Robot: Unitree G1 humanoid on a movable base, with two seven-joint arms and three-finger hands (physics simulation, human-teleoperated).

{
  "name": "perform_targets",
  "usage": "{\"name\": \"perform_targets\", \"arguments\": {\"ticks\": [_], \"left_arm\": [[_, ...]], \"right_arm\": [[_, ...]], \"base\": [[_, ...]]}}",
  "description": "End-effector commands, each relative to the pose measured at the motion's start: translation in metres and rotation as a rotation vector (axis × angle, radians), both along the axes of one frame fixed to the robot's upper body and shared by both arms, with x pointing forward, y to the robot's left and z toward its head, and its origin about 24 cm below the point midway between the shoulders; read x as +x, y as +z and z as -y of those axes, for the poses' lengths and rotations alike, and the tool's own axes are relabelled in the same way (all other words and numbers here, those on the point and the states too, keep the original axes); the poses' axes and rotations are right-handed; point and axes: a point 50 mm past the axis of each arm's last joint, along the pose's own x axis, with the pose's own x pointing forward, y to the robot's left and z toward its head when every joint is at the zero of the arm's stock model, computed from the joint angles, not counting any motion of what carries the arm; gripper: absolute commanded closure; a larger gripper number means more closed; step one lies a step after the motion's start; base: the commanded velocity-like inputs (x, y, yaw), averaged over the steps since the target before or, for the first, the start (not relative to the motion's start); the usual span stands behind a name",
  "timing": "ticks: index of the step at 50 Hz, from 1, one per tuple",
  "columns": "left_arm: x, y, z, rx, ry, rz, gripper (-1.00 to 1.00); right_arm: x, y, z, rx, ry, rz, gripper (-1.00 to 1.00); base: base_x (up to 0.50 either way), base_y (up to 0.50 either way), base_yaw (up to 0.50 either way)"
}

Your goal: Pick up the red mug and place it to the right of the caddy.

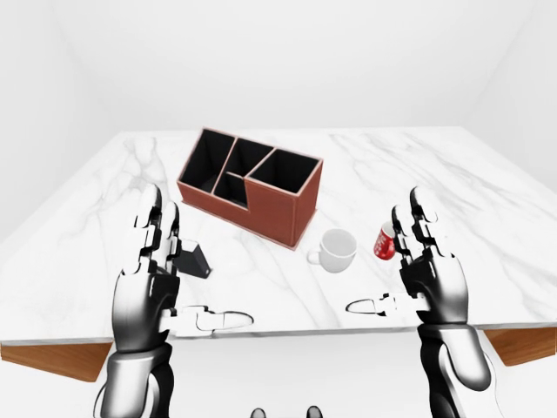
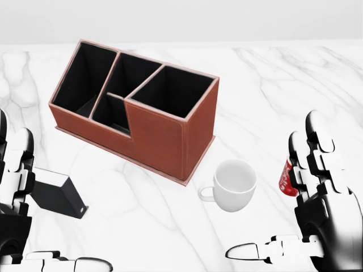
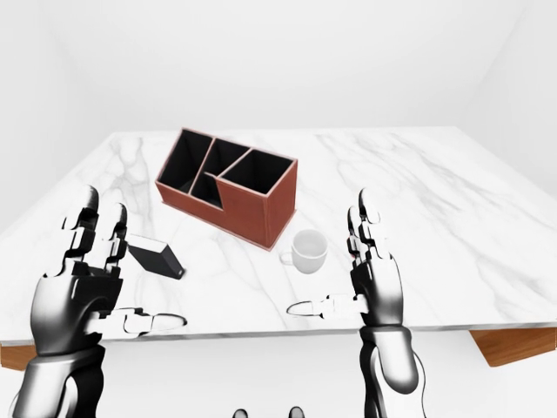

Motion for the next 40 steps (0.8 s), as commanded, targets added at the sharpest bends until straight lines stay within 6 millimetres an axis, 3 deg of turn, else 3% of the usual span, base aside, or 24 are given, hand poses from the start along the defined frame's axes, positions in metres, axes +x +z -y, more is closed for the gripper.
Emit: {"name": "perform_targets", "arguments": {"ticks": [1, 40], "left_arm": [[-0.002, 0.001, 0.0, 0.001, -0.001, 0.003, -1.0], [-0.006, 0.008, -0.003, -0.005, -0.002, 0.04, -1.0]], "right_arm": [[0.0, -0.001, 0.0, -0.003, -0.001, -0.004, -1.0], [-0.001, 0.0, 0.002, -0.004, -0.004, -0.002, -1.0]], "base": [[0.48, 0.0, 0.0], [0.47, 0.0, 0.0]]}}
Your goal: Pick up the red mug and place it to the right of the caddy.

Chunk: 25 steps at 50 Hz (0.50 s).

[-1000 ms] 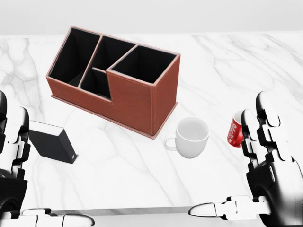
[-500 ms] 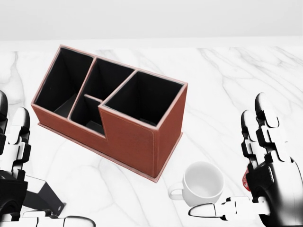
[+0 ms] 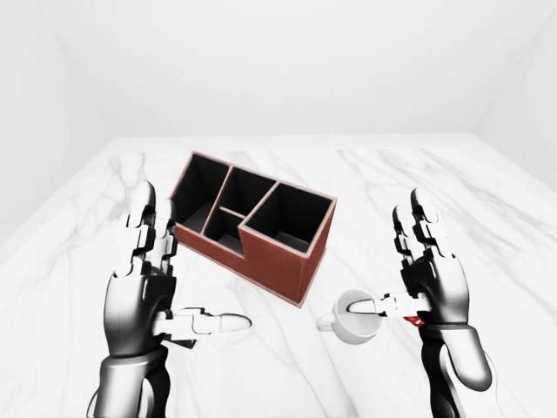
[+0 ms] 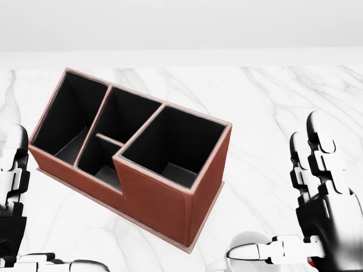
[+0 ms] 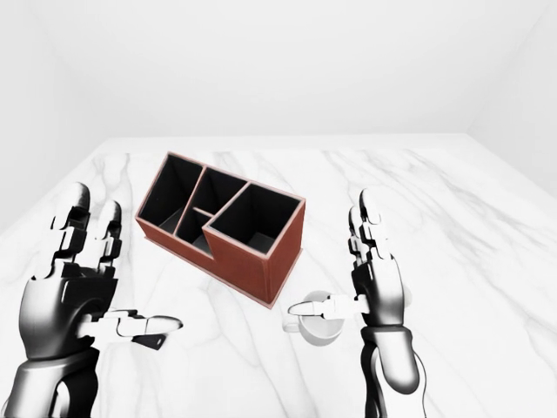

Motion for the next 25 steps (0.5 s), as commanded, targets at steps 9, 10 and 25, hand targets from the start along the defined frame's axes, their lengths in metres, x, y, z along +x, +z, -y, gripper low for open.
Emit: {"name": "perform_targets", "arguments": {"ticks": [9, 10, 25], "left_arm": [[0.0006, -0.001, -0.0006, -0.001, 0.001, -0.004, -1.0], [0.0006, -0.0007, -0.0005, -0.001, 0.001, -0.002, -1.0], [0.0004, -0.001, 0.0004, 0.0, -0.003, -0.005, -1.0]], "right_arm": [[-0.0011, 0.001, 0.0003, 0.0, -0.002, 0.004, -1.0], [-0.0012, 0.0013, 0.0008, 0.005, -0.002, 0.006, -1.0], [-0.0014, 0.0001, 0.0008, 0.024, 0.014, 0.003, -1.0]], "base": [[0.47, 0.0, 0.0], [0.0, 0.0, 0.0], [0.0, -0.15, 0.0]]}}
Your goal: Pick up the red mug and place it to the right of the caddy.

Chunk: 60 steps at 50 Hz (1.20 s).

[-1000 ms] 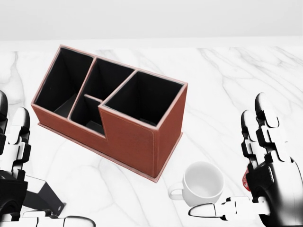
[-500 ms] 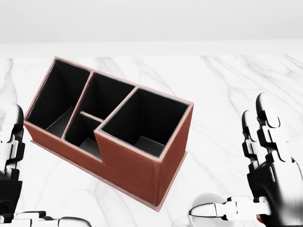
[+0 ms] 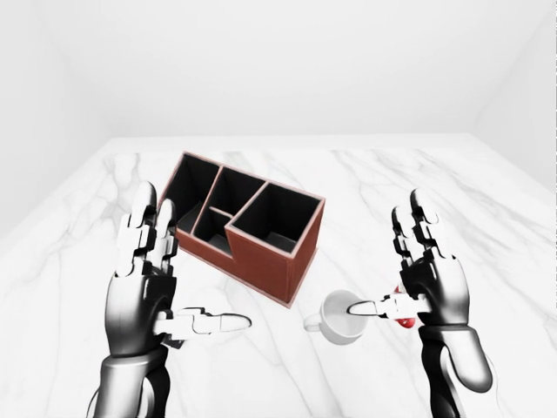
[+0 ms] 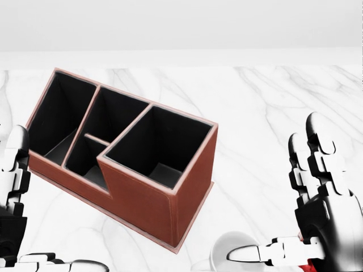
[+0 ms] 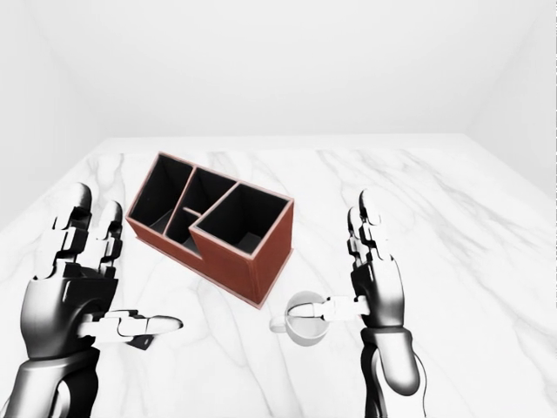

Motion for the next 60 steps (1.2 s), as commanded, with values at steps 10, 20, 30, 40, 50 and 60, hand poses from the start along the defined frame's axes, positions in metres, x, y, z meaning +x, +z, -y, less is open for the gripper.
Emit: {"name": "perform_targets", "arguments": {"ticks": [10, 20, 30, 40, 50, 60], "left_arm": [[0.0, 0.0, 0.001, -0.007, -0.004, 0.001, -1.0], [0.004, -0.005, 0.003, -0.007, -0.007, -0.02, -1.0], [-0.006, 0.004, 0.003, -0.003, -0.006, 0.016, -1.0], [-0.004, 0.003, 0.003, -0.003, -0.006, 0.013, -1.0], [-0.005, 0.005, 0.003, -0.004, -0.005, 0.021, -1.0], [-0.003, 0.001, 0.004, -0.003, -0.009, 0.004, -1.0]], "right_arm": [[0.0, 0.0, 0.002, -0.001, -0.009, 0.001, -1.0], [-0.015, 0.017, 0.021, 0.002, -0.031, 0.078, -1.0], [-0.086, 0.123, 0.069, -0.337, -0.088, 0.487, -1.0], [-0.085, 0.126, 0.068, -0.403, -0.1, 0.512, -1.0], [-0.083, 0.126, 0.065, -0.519, -0.123, 0.517, -1.0], [-0.078, 0.112, 0.067, -0.67, -0.161, 0.383, -1.0]], "base": [[0.0, -0.01, 0.0], [0.0, 0.0, 0.0], [0.0, 0.0, 0.0], [0.0, 0.0, 0.0], [0.0, 0.0, 0.0], [0.0, 0.0, 0.0]]}}
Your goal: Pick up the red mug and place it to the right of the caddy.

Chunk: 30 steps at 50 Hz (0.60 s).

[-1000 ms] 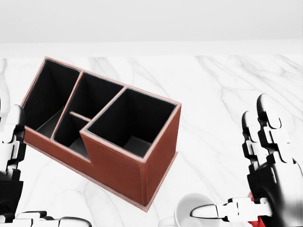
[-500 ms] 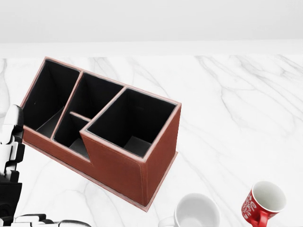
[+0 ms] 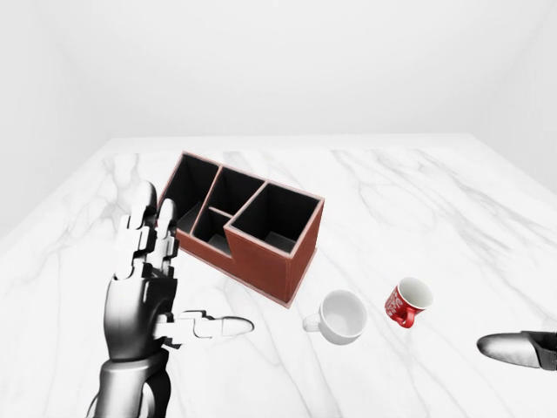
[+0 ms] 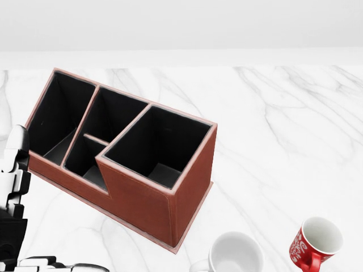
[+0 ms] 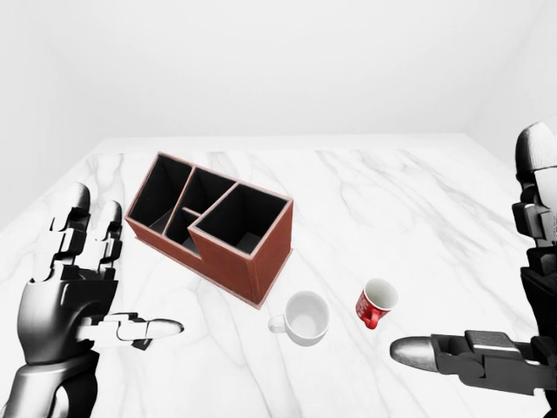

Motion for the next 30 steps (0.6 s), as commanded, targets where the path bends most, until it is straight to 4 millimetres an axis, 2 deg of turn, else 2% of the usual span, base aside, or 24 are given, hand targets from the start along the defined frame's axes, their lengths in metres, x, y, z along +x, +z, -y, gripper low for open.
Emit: {"name": "perform_targets", "arguments": {"ticks": [1, 9, 18, 25, 30], "left_arm": [[0.001, -0.001, 0.0, -0.001, -0.001, -0.007, -1.0], [0.001, -0.002, 0.002, 0.0, -0.003, -0.009, -1.0], [0.001, -0.002, 0.001, -0.001, -0.003, -0.012, -1.0], [0.001, -0.003, 0.001, -0.001, -0.001, -0.014, -1.0], [0.001, -0.001, 0.0, -0.002, 0.002, -0.006, -1.0]], "right_arm": [[0.004, -0.009, 0.001, -0.125, -0.094, -0.09, -1.0], [0.009, -0.018, 0.005, -0.169, -0.18, -0.184, -1.0], [0.009, -0.025, 0.013, -0.156, -0.259, -0.234, -1.0], [0.011, -0.038, 0.019, -0.122, -0.292, -0.311, -1.0], [0.008, -0.036, 0.022, -0.139, -0.327, -0.31, -1.0]], "base": [[0.0, 0.0, 0.0], [0.0, 0.0, 0.0], [0.0, 0.0, 0.0], [0.0, 0.0, 0.0], [0.0, 0.0, 0.0]]}}
